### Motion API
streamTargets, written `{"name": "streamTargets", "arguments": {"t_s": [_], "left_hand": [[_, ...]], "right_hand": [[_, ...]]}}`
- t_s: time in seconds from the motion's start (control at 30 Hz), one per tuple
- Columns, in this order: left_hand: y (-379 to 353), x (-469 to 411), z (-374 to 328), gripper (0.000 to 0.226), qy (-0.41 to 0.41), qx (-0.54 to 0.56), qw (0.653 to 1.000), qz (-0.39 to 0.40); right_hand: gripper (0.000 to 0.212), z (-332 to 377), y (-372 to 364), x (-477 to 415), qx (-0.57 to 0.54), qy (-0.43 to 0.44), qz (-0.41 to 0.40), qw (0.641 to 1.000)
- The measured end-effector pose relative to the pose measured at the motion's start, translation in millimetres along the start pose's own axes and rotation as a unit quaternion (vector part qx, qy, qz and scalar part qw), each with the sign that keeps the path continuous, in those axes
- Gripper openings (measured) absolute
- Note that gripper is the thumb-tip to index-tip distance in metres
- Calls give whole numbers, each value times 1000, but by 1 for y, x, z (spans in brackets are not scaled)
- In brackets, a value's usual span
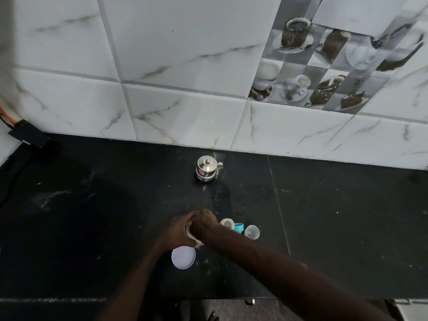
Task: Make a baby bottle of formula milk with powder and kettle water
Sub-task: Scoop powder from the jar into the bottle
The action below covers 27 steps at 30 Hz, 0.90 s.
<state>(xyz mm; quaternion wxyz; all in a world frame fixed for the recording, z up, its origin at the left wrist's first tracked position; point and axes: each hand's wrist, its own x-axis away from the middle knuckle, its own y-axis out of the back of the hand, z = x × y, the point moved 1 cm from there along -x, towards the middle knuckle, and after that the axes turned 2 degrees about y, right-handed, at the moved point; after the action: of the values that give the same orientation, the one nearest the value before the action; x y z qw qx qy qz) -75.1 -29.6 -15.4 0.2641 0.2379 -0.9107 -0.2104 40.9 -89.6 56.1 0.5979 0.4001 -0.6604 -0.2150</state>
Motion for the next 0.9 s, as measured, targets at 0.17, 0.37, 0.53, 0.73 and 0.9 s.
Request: {"name": "streamTargets", "arguments": {"t_s": [0.17,0.37,0.53,0.73,0.9], "left_hand": [[1,1,-14,86,-5,-4,1000,8],[5,3,-9,80,-2,-20,1000,9],[7,5,-12,79,-6,-3,1000,1],[2,2,-19,73,-12,-42,999,22],[3,2,-19,72,20,-49,999,11]], "right_hand": [[35,-6,-3,0,-21,-2,-21,1000],[35,-5,-4,-7,-33,-5,-2,999],[35,-13,-5,-2,-156,-29,-69,985],[31,-21,-10,2,-235,-27,-64,969],[24,-34,-15,9,-297,-26,-115,948]]}}
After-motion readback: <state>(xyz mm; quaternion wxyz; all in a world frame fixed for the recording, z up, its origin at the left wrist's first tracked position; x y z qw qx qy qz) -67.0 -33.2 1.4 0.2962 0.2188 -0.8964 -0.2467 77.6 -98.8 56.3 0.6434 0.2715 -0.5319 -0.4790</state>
